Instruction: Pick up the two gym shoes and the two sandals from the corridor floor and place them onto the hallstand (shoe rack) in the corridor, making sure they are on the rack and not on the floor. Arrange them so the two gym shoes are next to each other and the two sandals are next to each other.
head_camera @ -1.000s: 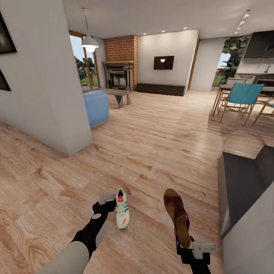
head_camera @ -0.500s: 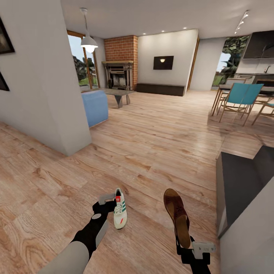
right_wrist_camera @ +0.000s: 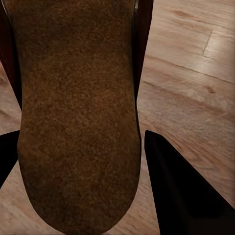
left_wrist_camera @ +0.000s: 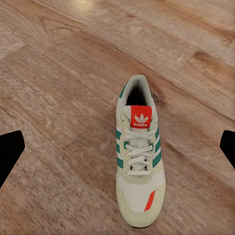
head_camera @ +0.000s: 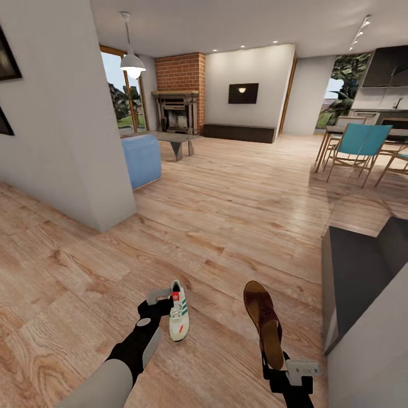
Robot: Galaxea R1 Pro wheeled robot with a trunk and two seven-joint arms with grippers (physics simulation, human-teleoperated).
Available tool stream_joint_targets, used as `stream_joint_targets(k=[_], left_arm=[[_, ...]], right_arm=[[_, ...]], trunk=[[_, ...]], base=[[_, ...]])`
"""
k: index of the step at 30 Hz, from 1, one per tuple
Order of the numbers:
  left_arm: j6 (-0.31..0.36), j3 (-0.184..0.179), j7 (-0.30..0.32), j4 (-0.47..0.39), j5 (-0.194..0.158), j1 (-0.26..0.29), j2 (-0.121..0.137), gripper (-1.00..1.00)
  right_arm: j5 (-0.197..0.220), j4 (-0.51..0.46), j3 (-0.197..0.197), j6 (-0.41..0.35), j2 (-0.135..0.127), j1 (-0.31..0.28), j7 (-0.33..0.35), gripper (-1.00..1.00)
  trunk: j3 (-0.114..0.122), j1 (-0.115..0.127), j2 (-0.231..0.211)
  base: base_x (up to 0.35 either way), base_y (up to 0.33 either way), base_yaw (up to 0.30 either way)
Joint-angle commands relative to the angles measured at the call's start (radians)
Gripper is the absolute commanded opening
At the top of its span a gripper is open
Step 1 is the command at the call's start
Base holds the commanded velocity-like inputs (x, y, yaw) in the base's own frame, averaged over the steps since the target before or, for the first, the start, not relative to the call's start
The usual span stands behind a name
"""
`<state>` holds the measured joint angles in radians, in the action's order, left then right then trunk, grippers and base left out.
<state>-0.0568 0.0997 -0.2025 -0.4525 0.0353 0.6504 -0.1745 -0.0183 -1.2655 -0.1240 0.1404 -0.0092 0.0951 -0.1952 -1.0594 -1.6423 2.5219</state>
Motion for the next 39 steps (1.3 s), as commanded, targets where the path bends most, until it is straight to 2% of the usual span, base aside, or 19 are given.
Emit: stream_joint_targets(k=[1, 15, 39], left_arm=[[0.0, 0.0, 0.0, 0.0, 0.0, 0.0, 0.0, 1.0], [0.0, 0.001, 0.0, 0.0, 0.001, -0.001, 0.0, 1.0], [0.0, 0.002, 0.0, 0.0, 0.0, -0.002, 0.0, 1.0]], right_arm=[[0.003, 0.0, 0.0, 0.001, 0.0, 0.0, 0.002, -1.0], [0.003, 0.0, 0.0, 0.001, 0.0, 0.0, 0.002, -1.0], [0.003, 0.0, 0.0, 0.001, 0.0, 0.0, 0.002, -1.0]], trunk=[[0.0, 0.0, 0.0], [0.0, 0.0, 0.0], [0.0, 0.0, 0.0]], base=[[0.0, 0.0, 0.0], [0.0, -0.159, 0.0], [0.0, -0.012, 0.0]])
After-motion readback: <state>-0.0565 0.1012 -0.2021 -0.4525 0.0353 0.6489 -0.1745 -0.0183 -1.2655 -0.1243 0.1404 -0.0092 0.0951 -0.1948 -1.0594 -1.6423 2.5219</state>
